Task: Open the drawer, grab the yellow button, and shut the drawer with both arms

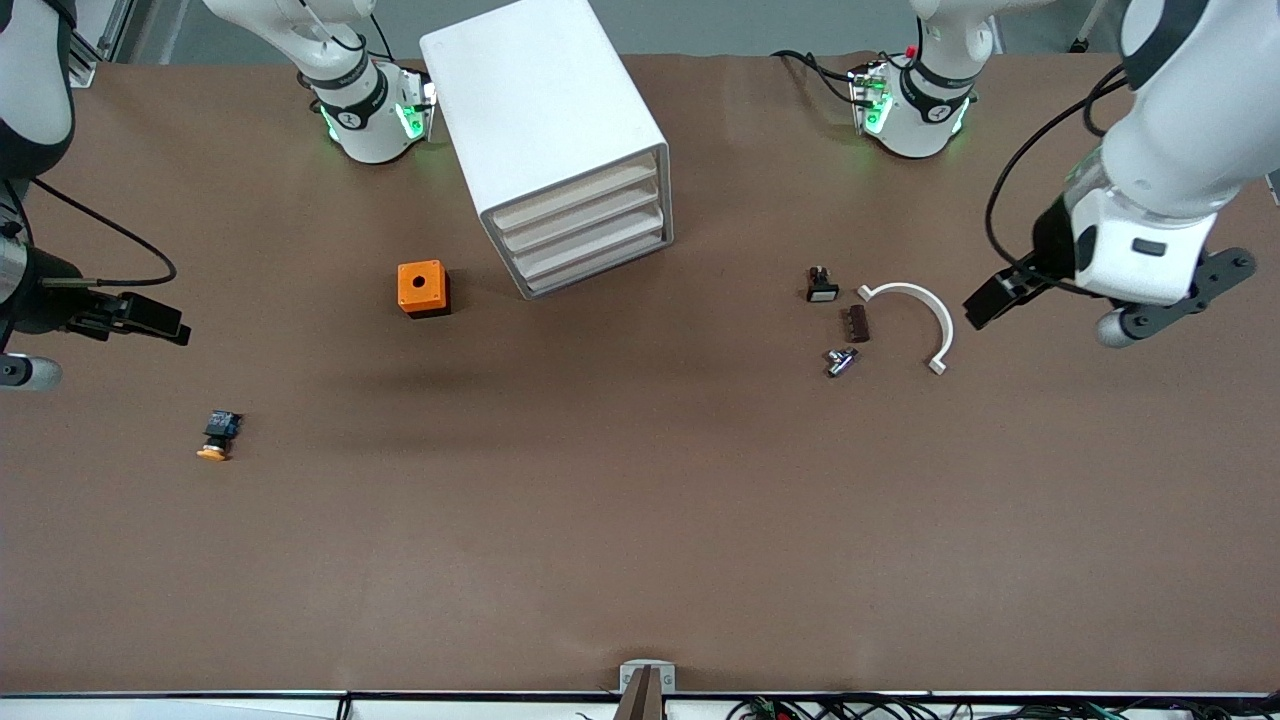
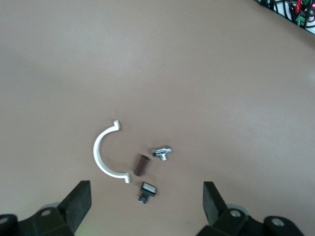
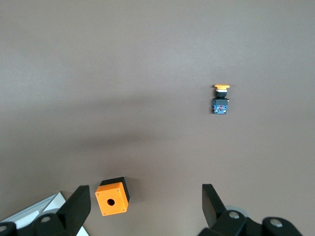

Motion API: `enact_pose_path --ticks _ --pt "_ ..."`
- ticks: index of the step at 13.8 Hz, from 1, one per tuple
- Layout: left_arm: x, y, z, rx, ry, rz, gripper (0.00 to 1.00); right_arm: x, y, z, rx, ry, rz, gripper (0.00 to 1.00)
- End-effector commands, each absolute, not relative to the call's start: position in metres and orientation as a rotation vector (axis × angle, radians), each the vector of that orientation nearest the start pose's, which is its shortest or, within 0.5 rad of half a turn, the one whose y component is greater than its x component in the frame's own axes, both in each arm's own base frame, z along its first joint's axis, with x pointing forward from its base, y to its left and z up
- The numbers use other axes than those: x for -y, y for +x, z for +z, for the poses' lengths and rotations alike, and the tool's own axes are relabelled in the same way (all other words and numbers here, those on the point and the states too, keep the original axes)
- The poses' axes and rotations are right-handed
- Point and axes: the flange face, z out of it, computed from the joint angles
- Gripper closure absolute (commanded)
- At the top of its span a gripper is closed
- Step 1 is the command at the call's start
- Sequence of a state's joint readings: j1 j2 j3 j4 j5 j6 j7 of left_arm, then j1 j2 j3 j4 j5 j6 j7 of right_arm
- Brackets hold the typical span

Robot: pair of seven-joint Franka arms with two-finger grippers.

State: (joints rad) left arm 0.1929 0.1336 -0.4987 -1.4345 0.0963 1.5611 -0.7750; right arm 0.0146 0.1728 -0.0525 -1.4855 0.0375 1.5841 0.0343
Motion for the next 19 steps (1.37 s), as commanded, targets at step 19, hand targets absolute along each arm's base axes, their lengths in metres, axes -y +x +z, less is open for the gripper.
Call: enact_pose_path --ticks 19 --pt "0.069 0.494 0.659 -0.029 -3.082 -0.008 0.0 0.032 0.582 0.614 -0.226 -3.153 0.106 0.0"
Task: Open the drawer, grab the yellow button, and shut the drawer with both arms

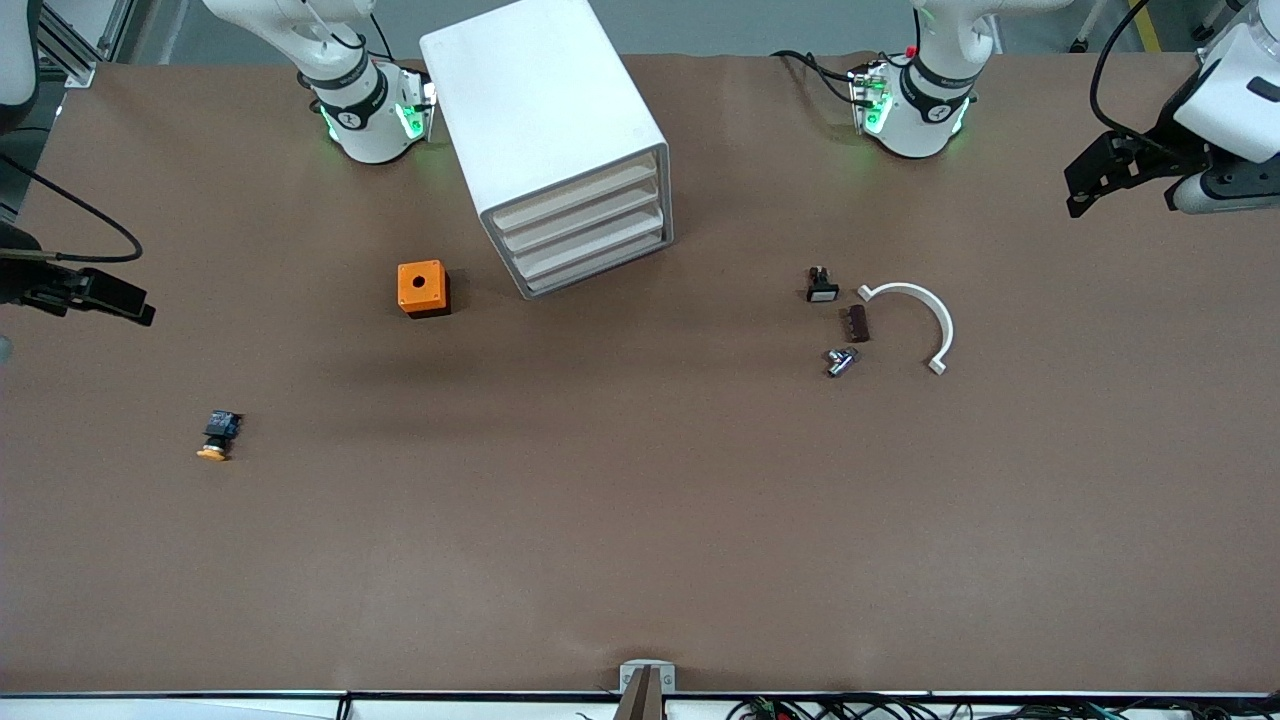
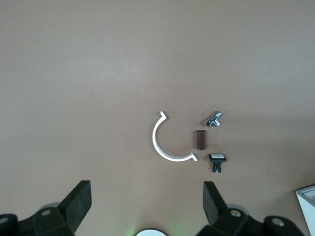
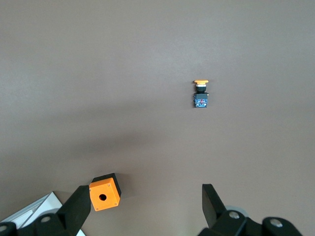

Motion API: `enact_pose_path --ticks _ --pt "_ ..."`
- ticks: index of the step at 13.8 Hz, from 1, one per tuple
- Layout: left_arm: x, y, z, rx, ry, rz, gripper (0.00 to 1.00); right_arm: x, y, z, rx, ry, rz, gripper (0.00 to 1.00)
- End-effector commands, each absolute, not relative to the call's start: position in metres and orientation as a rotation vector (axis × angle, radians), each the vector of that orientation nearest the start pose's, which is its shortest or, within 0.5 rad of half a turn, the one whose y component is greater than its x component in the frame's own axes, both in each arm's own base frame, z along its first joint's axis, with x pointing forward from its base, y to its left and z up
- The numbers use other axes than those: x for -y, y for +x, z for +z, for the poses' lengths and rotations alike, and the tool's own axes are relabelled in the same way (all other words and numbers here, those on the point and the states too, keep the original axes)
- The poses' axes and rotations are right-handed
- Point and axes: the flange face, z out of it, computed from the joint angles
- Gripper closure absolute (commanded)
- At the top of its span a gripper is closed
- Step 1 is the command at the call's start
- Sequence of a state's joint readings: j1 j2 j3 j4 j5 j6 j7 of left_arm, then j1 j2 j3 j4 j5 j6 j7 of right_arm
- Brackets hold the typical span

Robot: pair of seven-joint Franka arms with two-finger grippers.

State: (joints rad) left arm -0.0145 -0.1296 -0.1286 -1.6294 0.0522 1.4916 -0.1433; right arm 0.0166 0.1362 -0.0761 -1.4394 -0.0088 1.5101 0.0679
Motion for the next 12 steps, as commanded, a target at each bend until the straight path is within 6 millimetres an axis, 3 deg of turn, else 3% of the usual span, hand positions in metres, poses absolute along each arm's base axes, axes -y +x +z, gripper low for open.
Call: enact_pose_path --ticks 1,4,12 --pt "0.071 0.493 0.654 -0.034 -3.08 0.011 0.0 0.029 0.577 0.62 -0.217 -3.152 0.111 0.0" --pt "0.076 0.489 0.654 -0.041 -3.109 0.007 0.0 0.014 0.563 0.641 -0.169 -3.155 0.067 0.0" --pt "0.062 0.494 0.661 0.018 -3.108 -0.007 0.0 0.024 0.542 0.642 -0.196 -3.144 0.041 0.0"
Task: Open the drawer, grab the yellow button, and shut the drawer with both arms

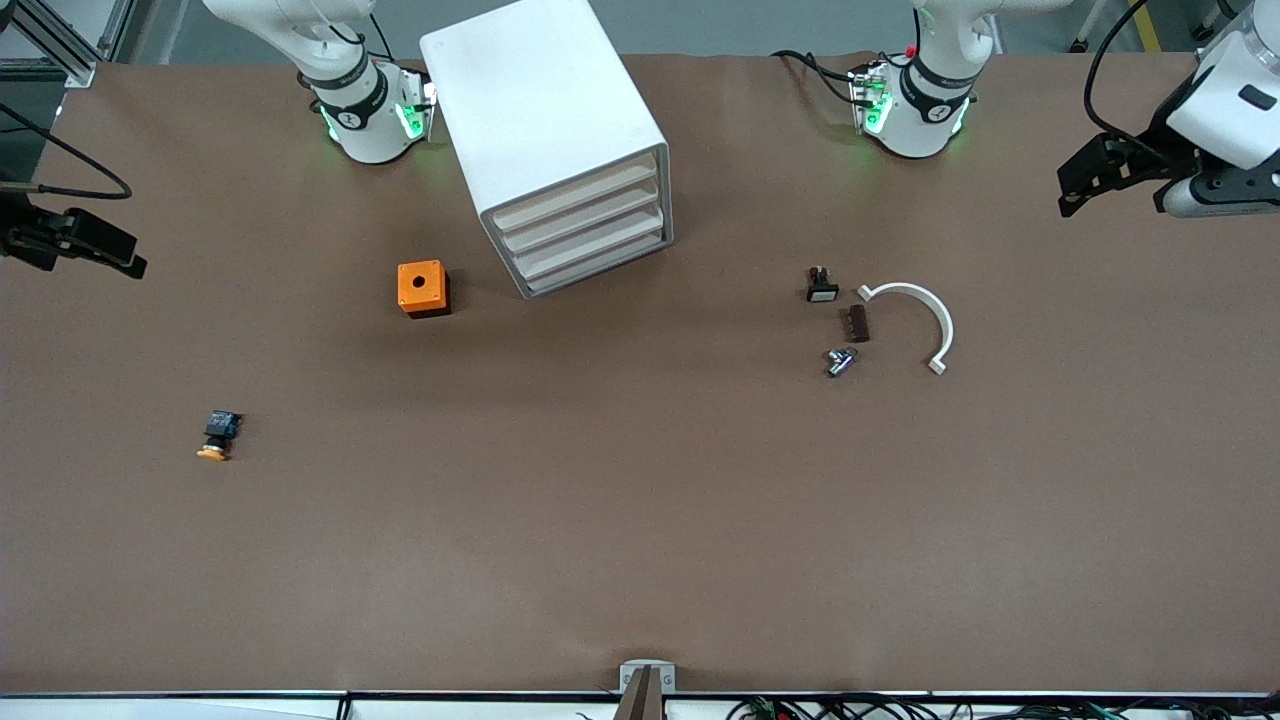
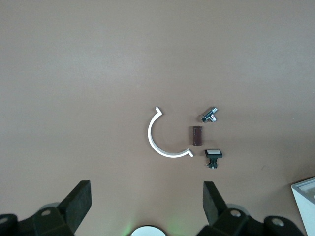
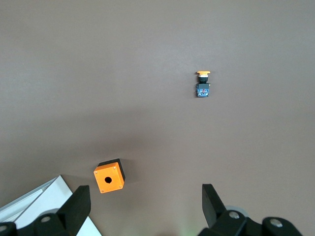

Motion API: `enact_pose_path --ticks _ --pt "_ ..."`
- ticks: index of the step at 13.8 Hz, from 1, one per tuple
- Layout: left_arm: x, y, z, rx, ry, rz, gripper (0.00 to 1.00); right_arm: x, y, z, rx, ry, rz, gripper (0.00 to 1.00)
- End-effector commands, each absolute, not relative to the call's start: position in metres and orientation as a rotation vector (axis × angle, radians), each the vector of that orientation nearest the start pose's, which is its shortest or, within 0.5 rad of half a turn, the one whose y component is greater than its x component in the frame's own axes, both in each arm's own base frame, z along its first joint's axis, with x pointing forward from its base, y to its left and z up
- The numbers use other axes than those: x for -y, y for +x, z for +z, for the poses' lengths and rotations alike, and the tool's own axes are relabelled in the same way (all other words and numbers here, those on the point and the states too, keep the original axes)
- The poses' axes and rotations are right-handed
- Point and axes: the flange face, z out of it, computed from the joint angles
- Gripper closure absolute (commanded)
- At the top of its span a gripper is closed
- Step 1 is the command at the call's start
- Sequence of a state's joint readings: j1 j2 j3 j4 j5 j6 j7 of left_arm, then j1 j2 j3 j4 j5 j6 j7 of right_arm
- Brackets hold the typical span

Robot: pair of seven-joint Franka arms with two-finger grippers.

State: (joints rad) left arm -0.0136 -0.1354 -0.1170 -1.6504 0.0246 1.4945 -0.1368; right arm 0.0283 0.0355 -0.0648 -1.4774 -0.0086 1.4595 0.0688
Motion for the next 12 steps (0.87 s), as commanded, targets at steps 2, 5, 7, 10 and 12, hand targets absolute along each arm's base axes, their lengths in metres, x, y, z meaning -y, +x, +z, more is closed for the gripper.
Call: enact_pose_path --ticks 2,5,7,10,12 --pt "0.057 0.495 0.662 0.044 -3.107 -0.01 0.0 0.024 0.54 0.642 -0.199 -3.143 0.038 0.0" --pt "0.055 0.496 0.659 0.052 -3.103 0.004 0.0 0.025 0.539 0.644 -0.201 -3.143 0.029 0.0" --pt "0.052 0.497 0.658 0.064 -3.104 0.004 0.0 0.029 0.538 0.646 -0.213 -3.142 0.024 0.0" --pt "0.053 0.492 0.661 0.064 -3.103 -0.003 0.0 0.026 0.535 0.649 -0.209 -3.143 0.022 0.0" --pt "0.054 0.492 0.661 0.059 -3.104 -0.003 0.0 0.034 0.532 0.649 -0.237 -3.138 0.048 0.0"
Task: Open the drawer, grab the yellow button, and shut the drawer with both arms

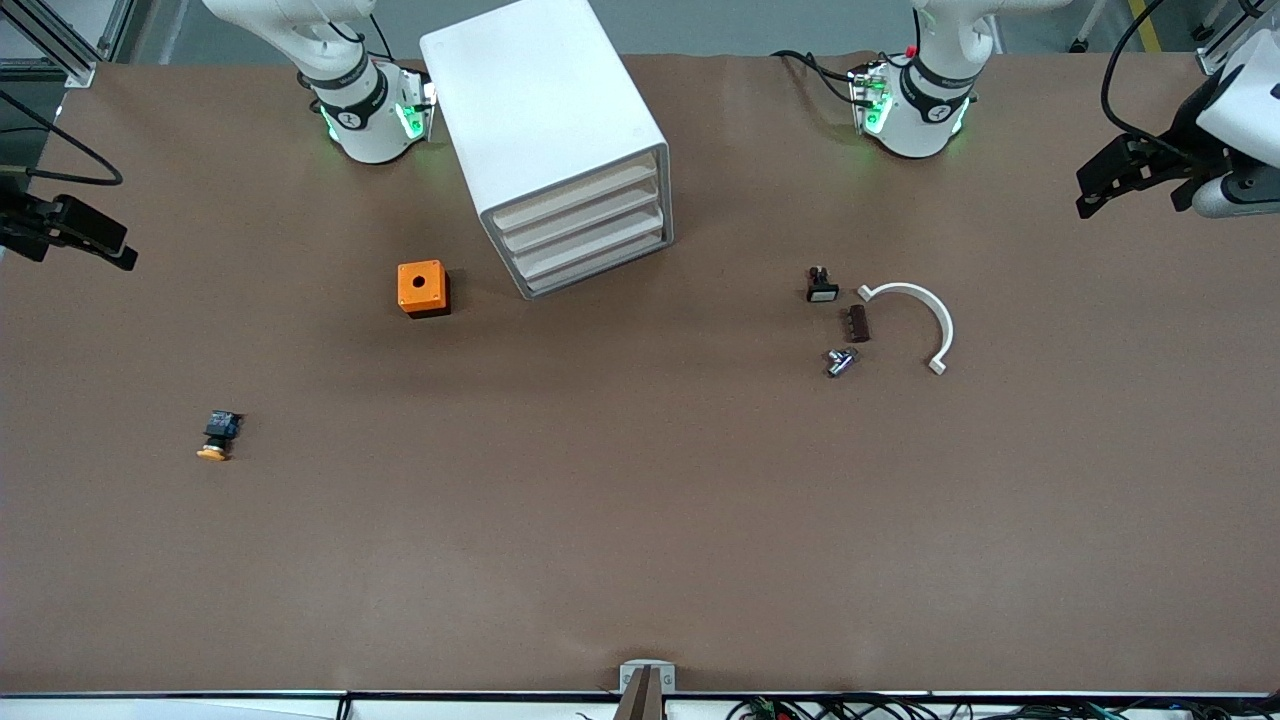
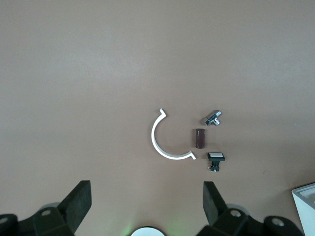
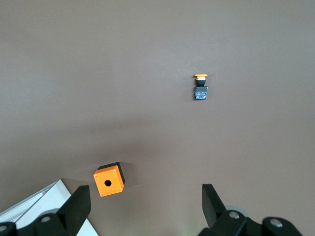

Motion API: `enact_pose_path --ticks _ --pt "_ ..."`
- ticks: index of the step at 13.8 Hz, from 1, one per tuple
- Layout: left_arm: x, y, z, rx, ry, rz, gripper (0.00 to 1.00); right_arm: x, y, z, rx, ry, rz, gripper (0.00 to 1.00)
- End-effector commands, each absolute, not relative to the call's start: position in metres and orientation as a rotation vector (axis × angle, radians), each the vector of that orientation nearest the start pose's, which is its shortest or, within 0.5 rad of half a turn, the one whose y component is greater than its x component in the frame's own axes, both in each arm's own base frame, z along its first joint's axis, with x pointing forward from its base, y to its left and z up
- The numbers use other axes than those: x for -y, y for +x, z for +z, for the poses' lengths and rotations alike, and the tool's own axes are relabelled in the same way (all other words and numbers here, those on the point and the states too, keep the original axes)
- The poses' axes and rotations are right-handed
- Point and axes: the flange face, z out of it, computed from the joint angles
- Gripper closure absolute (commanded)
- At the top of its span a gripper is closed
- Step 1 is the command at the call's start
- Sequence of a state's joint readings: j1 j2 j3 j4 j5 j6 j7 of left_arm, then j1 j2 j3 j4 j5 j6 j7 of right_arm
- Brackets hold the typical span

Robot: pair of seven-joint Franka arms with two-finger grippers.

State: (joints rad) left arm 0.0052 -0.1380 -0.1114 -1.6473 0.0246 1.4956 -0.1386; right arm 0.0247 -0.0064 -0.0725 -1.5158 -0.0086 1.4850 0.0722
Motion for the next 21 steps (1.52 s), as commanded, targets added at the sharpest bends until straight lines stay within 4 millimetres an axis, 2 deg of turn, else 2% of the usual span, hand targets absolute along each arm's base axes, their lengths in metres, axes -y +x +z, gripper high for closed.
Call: enact_pose_path --ticks 1,3,7,9,13,17,21 --pt "0.054 0.492 0.66 0.059 -3.104 -0.001 0.0 0.044 0.531 0.648 -0.265 -3.111 0.053 0.0" --pt "0.054 0.496 0.658 0.059 -3.108 0.003 0.0 0.046 0.528 0.655 -0.263 -3.067 0.03 0.0" --pt "0.053 0.503 0.657 0.063 -3.11 0.005 0.0 0.038 0.528 0.661 -0.206 -3.076 -0.015 0.0" --pt "0.053 0.503 0.658 0.06 -3.112 0.001 0.0 0.036 0.526 0.664 -0.113 -3.087 -0.046 0.0" --pt "0.052 0.504 0.661 0.06 -3.115 -0.006 0.0 0.035 0.519 0.661 -0.109 -3.086 -0.041 0.0" --pt "0.05 0.509 0.667 0.067 -3.118 -0.015 0.0 0.035 0.501 0.653 -0.112 -3.081 -0.09 0.0" --pt "0.051 0.51 0.666 0.065 -3.119 -0.01 0.0 0.034 0.5 0.654 -0.114 -3.081 -0.078 0.0"
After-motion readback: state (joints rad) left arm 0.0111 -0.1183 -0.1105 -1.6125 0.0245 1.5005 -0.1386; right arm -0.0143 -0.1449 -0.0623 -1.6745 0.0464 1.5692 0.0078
